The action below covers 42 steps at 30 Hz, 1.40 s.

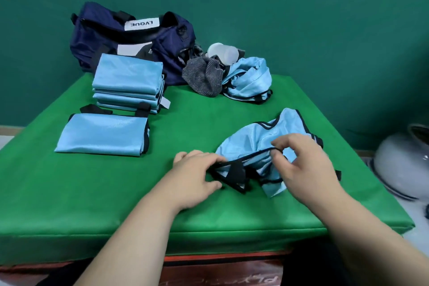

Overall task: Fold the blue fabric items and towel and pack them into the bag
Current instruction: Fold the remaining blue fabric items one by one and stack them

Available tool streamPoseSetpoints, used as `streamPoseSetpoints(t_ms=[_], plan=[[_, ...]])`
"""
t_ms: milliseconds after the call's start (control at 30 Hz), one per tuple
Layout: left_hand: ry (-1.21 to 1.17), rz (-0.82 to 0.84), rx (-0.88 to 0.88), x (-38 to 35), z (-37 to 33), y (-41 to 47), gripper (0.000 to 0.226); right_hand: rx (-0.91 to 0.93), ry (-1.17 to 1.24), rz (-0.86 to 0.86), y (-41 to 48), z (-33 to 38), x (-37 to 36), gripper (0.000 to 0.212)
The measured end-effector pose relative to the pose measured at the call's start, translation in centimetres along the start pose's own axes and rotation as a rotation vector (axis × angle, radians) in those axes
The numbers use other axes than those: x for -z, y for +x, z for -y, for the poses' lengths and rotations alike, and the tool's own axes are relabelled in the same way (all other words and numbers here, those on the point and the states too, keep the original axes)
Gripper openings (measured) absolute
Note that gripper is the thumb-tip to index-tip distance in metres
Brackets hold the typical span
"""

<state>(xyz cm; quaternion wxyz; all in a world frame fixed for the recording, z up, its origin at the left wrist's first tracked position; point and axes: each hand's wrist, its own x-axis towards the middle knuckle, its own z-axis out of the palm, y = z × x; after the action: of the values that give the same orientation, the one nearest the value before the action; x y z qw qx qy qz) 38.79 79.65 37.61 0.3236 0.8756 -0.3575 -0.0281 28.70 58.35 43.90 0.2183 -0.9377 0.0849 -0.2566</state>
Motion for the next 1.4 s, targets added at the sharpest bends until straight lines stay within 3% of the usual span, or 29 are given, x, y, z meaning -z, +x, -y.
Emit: streamPoseSetpoints(t_ms=[200, 467, 600, 700, 800, 933, 1167, 1300, 1400], plan=[[0.074, -0.072, -0.101, -2.6, -1.6, 1.8, 0.029, -0.277, -0.003, -0.014, 0.4, -2.9, 4.7, 0.006], [0.132, 0.002, -0.105, -3.5, -2.1, 2.0, 0.028, -0.277, -0.106, 0.107, -1.7, -3.0, 4.7, 0.017], [0.174, -0.006, -0.116, -3.8, -2.3, 1.9, 0.020, -0.047, -0.102, 0.170, -3.1, -1.2, 3.2, 0.034], [0.126, -0.029, -0.167, -3.3, -2.5, 2.0, 0.011, 0.147, -0.274, 0.260, -3.5, 0.6, 0.9, 0.040], [0.033, -0.063, -0.185, -1.8, -2.6, 2.0, 0.008, 0.124, -0.432, 0.321, -3.4, 2.4, -1.1, 0.051], [-0.056, -0.064, -0.234, -0.2, -2.9, 1.5, 0.008, 0.054, -0.456, 0.313, -2.8, 1.9, -1.4, 0.026], [-0.165, -0.038, -0.327, -1.9, -4.7, 1.8, 0.023, -0.098, -0.219, 0.289, -2.0, 2.0, 3.2, 0.020], [-0.223, -0.155, -0.272, -3.4, -6.2, 2.1, 0.009, -0.147, -0.155, 0.245, -2.7, 1.6, 5.2, 0.027], [-0.352, -0.173, -0.214, -3.7, -8.0, 2.2, 0.002, -0.237, -0.128, 0.196, -3.0, 0.8, 7.0, 0.019]])
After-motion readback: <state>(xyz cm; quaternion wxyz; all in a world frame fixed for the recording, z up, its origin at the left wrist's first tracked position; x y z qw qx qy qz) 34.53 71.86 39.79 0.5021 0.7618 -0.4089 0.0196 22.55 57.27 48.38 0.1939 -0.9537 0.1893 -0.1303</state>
